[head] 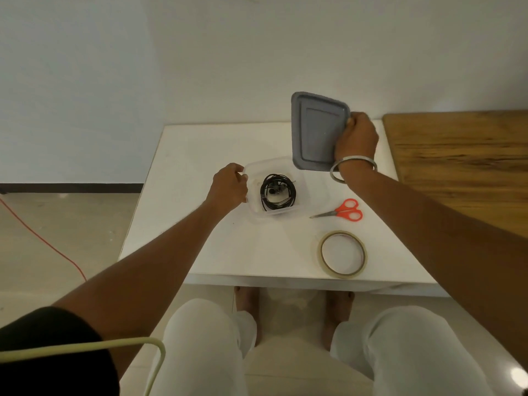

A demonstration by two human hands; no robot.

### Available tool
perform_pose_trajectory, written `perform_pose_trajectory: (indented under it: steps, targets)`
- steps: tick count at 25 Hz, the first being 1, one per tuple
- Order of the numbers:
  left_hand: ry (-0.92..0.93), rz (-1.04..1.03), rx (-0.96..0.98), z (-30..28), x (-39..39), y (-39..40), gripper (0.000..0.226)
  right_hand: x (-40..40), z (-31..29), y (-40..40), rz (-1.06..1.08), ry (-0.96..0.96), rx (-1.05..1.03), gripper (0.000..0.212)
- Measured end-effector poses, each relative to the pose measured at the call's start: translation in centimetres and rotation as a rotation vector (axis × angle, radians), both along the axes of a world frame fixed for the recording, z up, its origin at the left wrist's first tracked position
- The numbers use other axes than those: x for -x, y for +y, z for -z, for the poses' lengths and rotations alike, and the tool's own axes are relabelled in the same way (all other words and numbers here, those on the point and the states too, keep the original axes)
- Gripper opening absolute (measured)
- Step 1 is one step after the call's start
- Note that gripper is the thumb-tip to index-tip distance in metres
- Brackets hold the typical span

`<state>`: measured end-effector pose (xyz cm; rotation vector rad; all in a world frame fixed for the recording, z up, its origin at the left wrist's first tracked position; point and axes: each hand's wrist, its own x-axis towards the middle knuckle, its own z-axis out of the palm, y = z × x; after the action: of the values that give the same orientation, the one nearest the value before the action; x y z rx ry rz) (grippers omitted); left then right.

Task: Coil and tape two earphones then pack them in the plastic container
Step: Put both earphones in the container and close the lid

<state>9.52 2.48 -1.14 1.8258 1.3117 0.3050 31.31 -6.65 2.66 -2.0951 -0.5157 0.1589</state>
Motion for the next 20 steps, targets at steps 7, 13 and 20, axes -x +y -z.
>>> perform_pose_trajectory:
  steps: [7,13,20]
  targets:
    - [-0.121,0.064,0.108,0.2,0.3,-0.5,0.036,4.9,3.8,0.9,-0.219,0.037,0.277,0.030]
    - [-0.236,0.115,0.171,0.1,0.8,-1.0,0.038,6.1,3.9,1.1,-0.229,0.011,0.400,0.027]
    - [-0.169,0.219,0.031,0.3,1.1,-1.1,0.035,6.6,4.0,2.0,-0.158,0.058,0.483,0.026]
